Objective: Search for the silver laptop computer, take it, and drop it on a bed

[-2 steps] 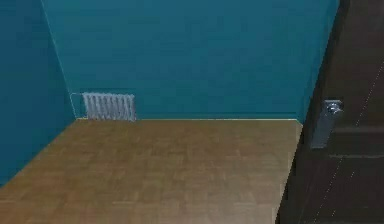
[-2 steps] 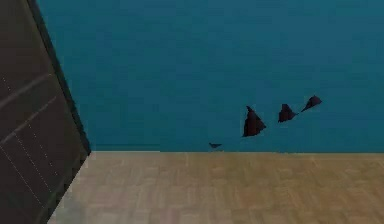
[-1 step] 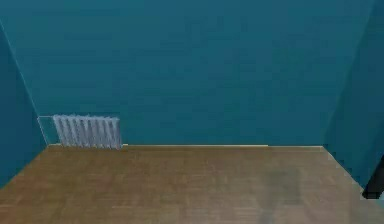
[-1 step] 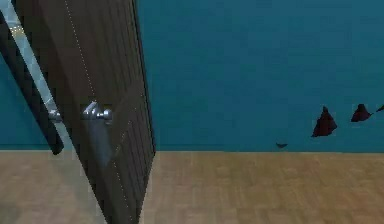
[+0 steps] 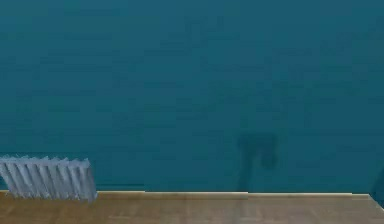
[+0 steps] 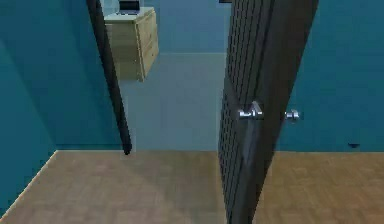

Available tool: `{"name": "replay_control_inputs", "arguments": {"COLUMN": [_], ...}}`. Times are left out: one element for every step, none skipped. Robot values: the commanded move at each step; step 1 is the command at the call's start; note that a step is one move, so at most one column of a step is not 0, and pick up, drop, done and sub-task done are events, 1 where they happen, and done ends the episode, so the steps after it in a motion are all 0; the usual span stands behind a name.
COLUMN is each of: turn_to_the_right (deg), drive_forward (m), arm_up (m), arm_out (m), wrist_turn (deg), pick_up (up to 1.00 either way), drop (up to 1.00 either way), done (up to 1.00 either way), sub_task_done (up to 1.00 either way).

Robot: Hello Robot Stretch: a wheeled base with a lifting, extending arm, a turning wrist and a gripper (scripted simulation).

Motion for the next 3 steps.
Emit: {"name": "replay_control_inputs", "arguments": {"turn_to_the_right": [45.0,21.0,3.0], "drive_forward": [0.00,0.00,0.00], "arm_up": [0.00,0.00,0.00], "arm_out": [0.00,0.00,0.00], "wrist_turn": [0.0,0.0,0.0], "pick_up": [0.00,0.00,0.00], "drop": [0.00,0.00,0.00], "done": [0.00,0.00,0.00], "sub_task_done": [0.00,0.00,0.00]}}
